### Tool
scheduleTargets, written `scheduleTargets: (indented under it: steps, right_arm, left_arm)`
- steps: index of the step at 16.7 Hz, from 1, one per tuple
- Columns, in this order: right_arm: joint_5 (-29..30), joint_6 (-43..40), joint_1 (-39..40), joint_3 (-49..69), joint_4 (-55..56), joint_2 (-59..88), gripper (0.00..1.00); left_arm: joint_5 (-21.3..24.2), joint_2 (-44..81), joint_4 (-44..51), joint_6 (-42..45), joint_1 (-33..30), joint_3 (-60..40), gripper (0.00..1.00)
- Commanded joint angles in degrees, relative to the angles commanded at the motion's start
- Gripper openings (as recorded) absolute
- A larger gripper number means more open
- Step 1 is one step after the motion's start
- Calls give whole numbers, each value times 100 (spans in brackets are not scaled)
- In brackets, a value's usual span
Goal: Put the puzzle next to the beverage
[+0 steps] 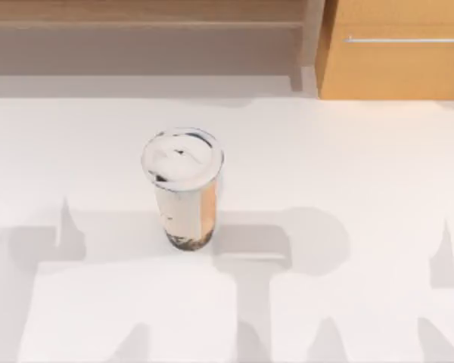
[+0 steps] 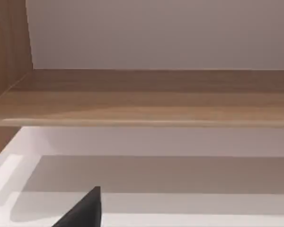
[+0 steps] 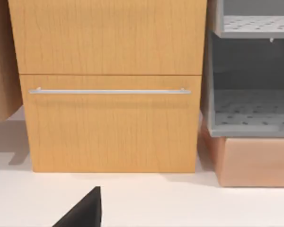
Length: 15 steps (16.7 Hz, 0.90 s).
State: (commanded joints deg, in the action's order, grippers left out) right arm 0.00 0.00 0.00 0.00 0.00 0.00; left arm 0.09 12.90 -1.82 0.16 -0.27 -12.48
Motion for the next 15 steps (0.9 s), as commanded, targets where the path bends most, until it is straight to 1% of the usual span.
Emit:
scheduleTargets:
  steps: [3, 10, 13, 15]
  right_arm:
    - [0, 0, 0, 0, 0, 0, 100]
    - [0, 0, 0, 0, 0, 0, 100]
    - [0, 0, 0, 0, 0, 0, 100]
    - [0, 0, 0, 0, 0, 0, 100]
  left_arm:
    - [8, 1412, -166, 14, -24, -1290, 100]
    - [28, 5341, -591, 50, -87, -4622, 100]
    - [35, 6689, -741, 63, -109, -5788, 100]
    - [39, 7345, -817, 70, -120, -6380, 100]
